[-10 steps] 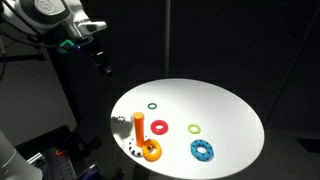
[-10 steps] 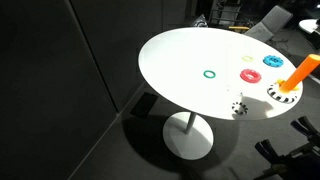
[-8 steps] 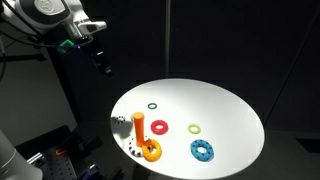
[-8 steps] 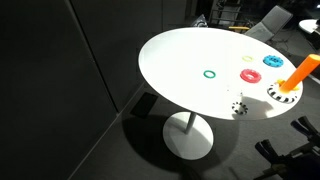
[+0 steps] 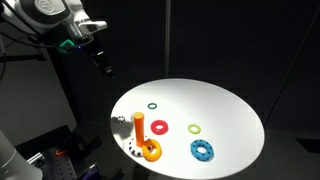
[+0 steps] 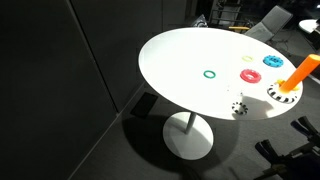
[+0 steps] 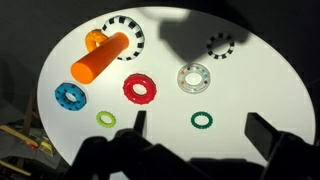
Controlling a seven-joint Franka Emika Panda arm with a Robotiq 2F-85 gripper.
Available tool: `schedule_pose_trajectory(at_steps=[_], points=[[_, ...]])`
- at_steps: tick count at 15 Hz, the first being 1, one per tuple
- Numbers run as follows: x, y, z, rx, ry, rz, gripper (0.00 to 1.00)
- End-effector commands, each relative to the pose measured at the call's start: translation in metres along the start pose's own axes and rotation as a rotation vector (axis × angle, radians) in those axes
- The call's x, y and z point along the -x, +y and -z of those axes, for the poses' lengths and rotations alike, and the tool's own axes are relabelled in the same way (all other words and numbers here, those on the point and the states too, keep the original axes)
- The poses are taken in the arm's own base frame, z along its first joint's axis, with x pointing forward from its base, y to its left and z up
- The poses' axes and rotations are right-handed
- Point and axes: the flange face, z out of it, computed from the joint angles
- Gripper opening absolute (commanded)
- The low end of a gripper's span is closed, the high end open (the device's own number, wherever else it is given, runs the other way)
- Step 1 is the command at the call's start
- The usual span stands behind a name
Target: Put the red ring through the pole
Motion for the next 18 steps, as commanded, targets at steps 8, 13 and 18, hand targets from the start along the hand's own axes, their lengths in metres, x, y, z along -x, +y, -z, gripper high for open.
schedule_pose_trajectory(at_steps=[8,13,18], points=[[-0.049,0.016,-0.008,-0.115,0.03,-0.057,1.0],[-0.066,0.023,-0.053,-0.185,-0.073,-0.082,1.0],[-0.08,0.027,-0.087,-0.166,-0.154,-0.079,1.0]])
